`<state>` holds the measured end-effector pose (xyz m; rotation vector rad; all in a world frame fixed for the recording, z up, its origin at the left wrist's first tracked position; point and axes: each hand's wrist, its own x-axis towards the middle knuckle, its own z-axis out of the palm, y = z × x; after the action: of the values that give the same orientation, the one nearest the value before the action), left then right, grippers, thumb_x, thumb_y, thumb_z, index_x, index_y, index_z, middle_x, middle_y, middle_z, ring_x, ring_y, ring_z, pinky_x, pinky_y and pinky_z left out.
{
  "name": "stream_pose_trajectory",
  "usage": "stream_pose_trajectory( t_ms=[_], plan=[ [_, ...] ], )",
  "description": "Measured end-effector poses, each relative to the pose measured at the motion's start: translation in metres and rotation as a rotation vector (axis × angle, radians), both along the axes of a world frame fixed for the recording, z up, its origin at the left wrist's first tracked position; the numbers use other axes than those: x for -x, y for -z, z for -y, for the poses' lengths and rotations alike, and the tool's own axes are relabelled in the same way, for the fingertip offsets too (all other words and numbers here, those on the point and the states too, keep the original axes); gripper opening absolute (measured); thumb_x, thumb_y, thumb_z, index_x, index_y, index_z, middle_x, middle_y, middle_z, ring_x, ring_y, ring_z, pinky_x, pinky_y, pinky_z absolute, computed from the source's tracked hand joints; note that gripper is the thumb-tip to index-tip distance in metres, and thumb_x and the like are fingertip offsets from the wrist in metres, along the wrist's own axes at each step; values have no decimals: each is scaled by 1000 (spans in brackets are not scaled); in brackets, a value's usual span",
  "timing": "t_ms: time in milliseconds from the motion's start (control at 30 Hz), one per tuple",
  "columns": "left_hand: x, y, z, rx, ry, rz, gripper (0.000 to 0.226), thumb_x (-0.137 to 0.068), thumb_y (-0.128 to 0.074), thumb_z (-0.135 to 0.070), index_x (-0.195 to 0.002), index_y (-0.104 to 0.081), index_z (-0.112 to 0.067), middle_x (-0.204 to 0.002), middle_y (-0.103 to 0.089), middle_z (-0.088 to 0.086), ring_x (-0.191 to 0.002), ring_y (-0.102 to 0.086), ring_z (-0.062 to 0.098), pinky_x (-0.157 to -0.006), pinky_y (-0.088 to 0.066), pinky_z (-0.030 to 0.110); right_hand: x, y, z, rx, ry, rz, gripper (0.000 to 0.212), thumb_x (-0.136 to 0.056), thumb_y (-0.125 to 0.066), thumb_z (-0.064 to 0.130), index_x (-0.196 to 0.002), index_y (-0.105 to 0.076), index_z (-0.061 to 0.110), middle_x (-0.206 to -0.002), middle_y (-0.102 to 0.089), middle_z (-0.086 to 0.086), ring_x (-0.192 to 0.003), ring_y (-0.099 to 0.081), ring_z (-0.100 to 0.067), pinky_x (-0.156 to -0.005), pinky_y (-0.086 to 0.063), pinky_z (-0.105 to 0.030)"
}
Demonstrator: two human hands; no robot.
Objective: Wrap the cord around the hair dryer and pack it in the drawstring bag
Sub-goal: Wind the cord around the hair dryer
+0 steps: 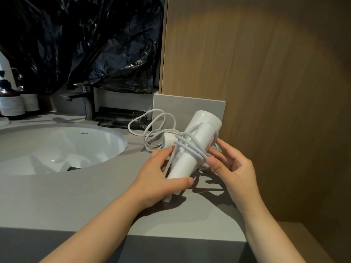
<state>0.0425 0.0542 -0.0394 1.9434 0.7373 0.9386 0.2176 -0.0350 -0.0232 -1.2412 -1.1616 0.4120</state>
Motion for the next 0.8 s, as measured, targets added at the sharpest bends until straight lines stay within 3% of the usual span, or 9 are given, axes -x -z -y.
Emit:
stream_pose_trajectory(
  t_ms=[100, 167, 267, 433, 500, 600, 700, 800],
  plan=[
    [1, -4, -2, 98, 59, 179, 77, -47, -75, -47, -119, -65, -21, -104, -68, -7, -89, -66, 9, -68, -53, 22, -2, 1, 1, -20, 14, 13, 66, -61, -73, 48, -124, -56, 39, -114, -67, 23, -106, -63, 6, -74, -54, -14],
    [2, -7, -3, 151, 126, 275, 62, -52, -72, -42, -105, -69, -10, -87, -67, 1, -75, -61, 13, -59, -45, 19, -2, 0, 1, -32, 22, 21, 62, -65, -73, 42, -124, -57, 36, -111, -67, 24, -104, -63, 6, -76, -54, -13],
    [2, -8, -3, 204, 192, 370, 61, -59, -69, -39, -95, -59, 8, -78, -51, 14, -69, -47, 23, -57, -37, 27, -1, -1, 0, -34, 56, 50, 52, -68, -71, 38, -118, -57, 41, -107, -67, 25, -100, -63, 10, -77, -51, -8],
    [3, -8, -2, 171, 219, 360, 57, -60, -67, -40, -91, -57, 7, -78, -50, 13, -73, -47, 24, -64, -37, 34, -3, -2, -3, -17, 91, 15, 47, -70, -69, 38, -116, -58, 39, -99, -67, 27, -93, -63, 12, -67, -48, -2],
    [3, -7, -1, 152, 217, 338, 60, -61, -66, -41, -92, -56, 10, -77, -50, 13, -73, -48, 24, -66, -35, 37, -5, -2, -4, 7, 92, 2, 47, -71, -67, 40, -116, -55, 40, -100, -65, 26, -91, -65, 6, -66, -51, -6],
    [3, -8, 1, 155, 237, 329, 64, -61, -66, -42, -97, -57, 11, -81, -51, 19, -76, -50, 26, -69, -38, 40, -5, -1, -4, 62, 57, -1, 56, -68, -59, 52, -122, -53, 39, -113, -61, 23, -100, -61, -1, -81, -54, -20],
    [4, -9, 2, 155, 243, 320, 70, -61, -65, -42, -101, -54, 14, -84, -50, 26, -78, -49, 28, -70, -37, 39, -2, -1, -2, 72, -12, -1, 44, -74, -56, 49, -117, -56, 42, -106, -65, 29, -99, -64, 1, -68, -54, -12],
    [4, -8, 1, 161, 246, 299, 72, -62, -64, -43, -98, -50, 18, -82, -48, 17, -76, -46, 26, -68, -34, 37, -1, -4, -1, 39, -24, -14, 34, -74, -58, 43, -108, -59, 42, -97, -68, 30, -96, -64, 7, -64, -52, -10]
  ],
)
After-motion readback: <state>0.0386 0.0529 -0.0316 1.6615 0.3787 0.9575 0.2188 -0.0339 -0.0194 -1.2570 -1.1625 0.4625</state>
